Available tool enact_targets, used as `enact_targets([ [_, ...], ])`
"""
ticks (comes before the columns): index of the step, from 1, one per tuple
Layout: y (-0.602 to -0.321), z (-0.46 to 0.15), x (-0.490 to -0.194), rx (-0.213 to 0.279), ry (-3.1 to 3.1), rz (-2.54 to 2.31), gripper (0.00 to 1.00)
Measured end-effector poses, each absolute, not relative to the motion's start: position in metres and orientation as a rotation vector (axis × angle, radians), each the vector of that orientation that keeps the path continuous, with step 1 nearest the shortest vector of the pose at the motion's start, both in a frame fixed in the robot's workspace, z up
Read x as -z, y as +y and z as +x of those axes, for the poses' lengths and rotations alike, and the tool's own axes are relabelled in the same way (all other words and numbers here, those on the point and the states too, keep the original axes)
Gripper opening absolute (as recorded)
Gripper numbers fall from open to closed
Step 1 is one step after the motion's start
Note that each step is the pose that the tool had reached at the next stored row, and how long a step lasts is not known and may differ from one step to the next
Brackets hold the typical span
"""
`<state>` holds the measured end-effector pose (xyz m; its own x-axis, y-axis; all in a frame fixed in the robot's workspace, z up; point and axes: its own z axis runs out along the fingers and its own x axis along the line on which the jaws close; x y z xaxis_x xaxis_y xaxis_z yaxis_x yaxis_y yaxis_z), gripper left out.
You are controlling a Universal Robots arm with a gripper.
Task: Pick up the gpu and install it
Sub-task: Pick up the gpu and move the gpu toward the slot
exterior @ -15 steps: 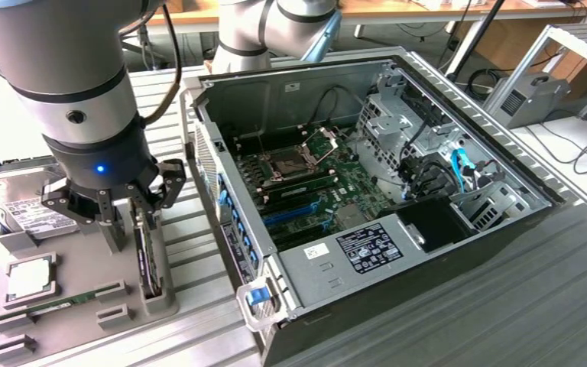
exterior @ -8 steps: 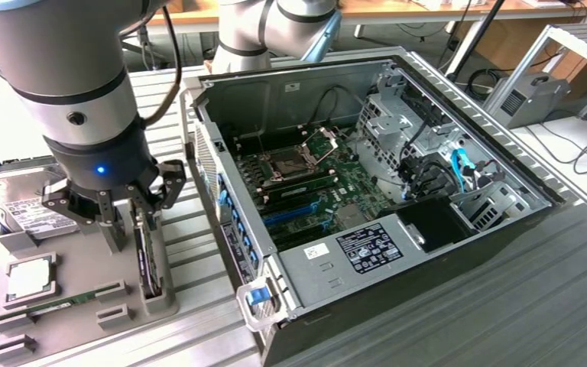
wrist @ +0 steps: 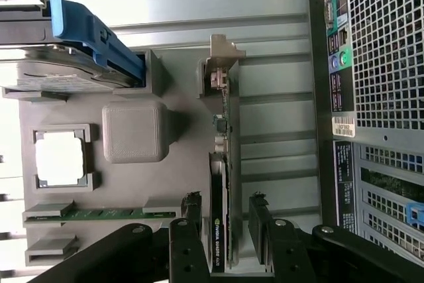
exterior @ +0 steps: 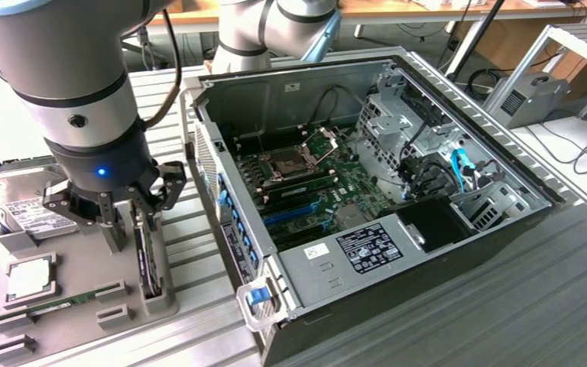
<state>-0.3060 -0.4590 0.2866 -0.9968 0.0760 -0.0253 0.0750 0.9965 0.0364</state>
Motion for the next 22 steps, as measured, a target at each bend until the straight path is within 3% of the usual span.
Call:
enact_targets([
  [22, -0.459, -0.306, -0.272, -0.055, 3.112, 0.118, 0.42],
])
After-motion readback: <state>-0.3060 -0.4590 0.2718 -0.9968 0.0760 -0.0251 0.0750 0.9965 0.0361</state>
